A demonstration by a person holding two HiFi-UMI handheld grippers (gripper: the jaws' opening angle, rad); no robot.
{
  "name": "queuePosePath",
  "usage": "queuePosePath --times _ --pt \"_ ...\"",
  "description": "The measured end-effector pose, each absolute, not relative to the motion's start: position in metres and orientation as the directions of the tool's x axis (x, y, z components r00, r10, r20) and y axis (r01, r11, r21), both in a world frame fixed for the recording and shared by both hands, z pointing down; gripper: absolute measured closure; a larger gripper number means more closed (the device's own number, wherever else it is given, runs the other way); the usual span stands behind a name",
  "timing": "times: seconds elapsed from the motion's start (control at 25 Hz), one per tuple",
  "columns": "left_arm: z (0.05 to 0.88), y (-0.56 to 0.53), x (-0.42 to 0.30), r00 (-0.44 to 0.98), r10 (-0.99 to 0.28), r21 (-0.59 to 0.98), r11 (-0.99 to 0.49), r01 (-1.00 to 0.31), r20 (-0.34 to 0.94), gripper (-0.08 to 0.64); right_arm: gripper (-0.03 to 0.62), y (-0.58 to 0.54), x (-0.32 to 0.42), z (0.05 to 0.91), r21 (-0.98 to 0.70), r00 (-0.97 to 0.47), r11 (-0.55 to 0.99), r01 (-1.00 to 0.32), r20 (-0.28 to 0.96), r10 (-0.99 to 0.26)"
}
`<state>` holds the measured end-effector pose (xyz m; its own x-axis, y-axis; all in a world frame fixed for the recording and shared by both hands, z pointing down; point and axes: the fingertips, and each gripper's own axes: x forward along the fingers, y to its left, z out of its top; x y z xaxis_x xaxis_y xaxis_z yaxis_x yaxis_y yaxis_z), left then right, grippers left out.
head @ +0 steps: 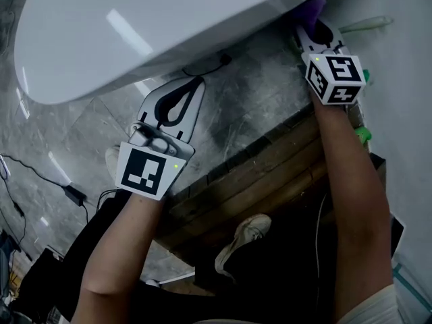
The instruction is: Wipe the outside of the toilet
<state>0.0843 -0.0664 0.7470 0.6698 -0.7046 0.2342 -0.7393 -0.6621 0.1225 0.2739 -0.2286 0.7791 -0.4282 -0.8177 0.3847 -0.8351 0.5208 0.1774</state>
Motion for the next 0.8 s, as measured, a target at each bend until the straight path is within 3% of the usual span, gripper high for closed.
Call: queuePosePath --times 0.24,0.56,0.8 --pt "0.747 -0.063 0.067 0.652 -0.719 0.063 -0.659 -0.749 0.241 0.554 0.499 -0.171 0.202 0.782 0.079 -0.529 0.594 -0.8 0.372 -0.763" --pt "0.747 -0.063 -0.002 0.523 -0.812 0.031 -0.534 -0.845 0.258 0.554 0.499 -0.084 0.064 0.793 -0.018 -0.758 0.815 -0.579 0.378 -0.531" --pt "0.748 -0.065 -0.062 0.426 -0.867 -0.018 -0.445 -0.895 0.258 0.554 0.499 -0.057 -0.022 0.808 -0.092 -0.811 0.851 -0.518 0.368 -0.454"
